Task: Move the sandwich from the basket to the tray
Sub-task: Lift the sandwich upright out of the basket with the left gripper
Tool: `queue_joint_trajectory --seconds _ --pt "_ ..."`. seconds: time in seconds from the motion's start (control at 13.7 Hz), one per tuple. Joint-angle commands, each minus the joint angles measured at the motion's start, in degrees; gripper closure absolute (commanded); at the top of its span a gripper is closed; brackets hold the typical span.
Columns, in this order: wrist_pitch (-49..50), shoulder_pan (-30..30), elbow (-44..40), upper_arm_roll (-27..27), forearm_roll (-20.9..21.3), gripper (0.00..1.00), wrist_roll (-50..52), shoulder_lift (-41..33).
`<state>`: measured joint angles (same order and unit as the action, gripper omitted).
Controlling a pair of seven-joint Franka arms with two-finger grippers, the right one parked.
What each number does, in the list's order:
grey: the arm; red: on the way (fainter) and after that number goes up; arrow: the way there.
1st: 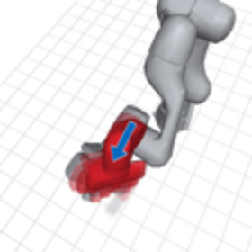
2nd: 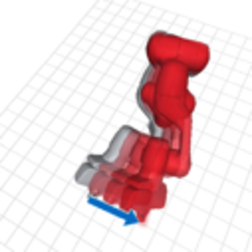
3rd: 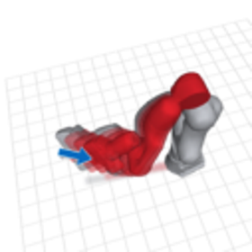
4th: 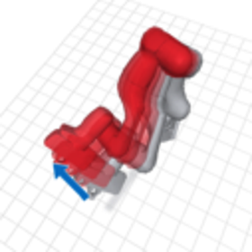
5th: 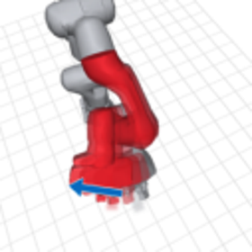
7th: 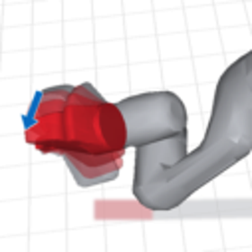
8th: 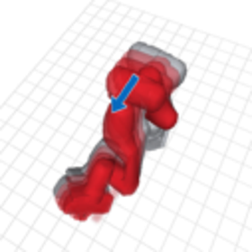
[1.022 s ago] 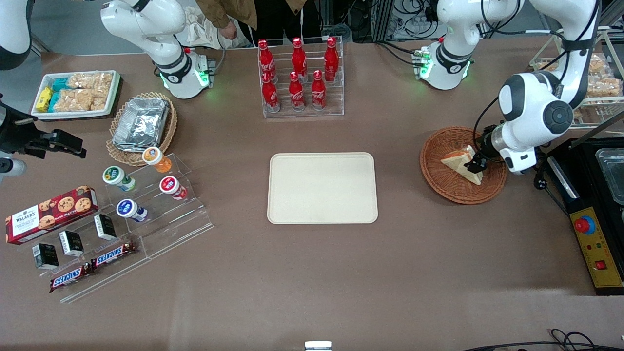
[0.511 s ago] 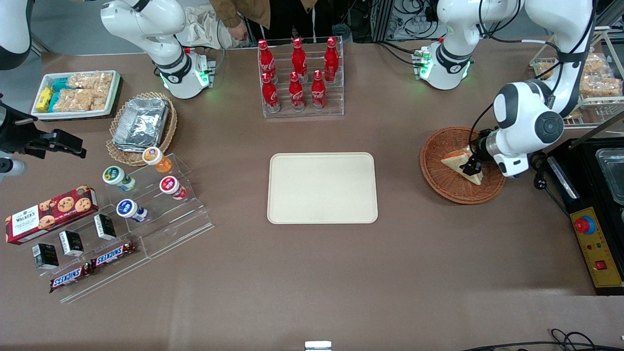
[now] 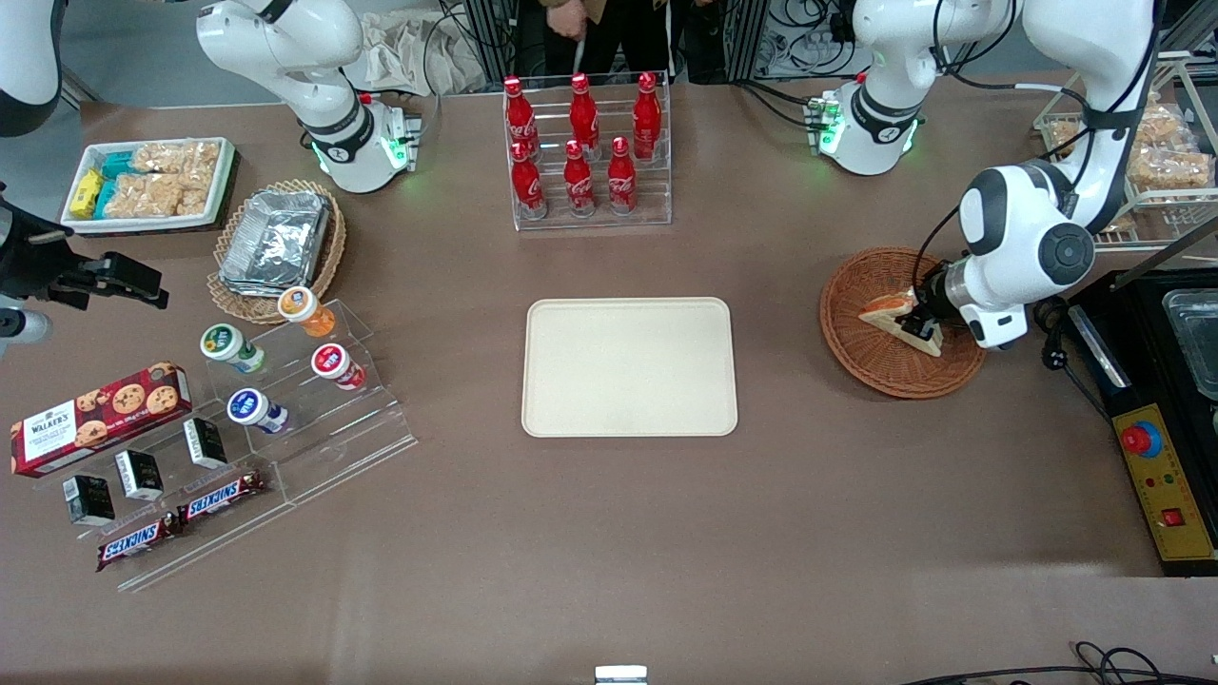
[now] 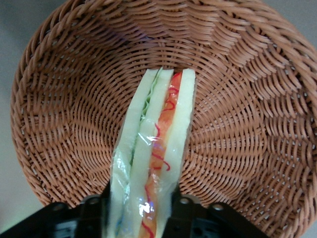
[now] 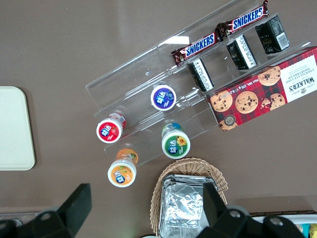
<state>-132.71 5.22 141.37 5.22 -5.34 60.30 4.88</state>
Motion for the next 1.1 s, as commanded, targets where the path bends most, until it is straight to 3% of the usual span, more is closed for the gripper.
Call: queue_joint_trajectory --seconds 0.0,0.66,1.02 --pt "0.17 0.23 -0.65 0.67 -0.46 0.72 0.69 -0.31" --pt "9.12 -0.21 -5.21 1.81 -0.11 0.72 -0.62 -7.87" --pt "25.99 -0.73 -22.69 3.13 0.68 0.72 -2.89 -6.82"
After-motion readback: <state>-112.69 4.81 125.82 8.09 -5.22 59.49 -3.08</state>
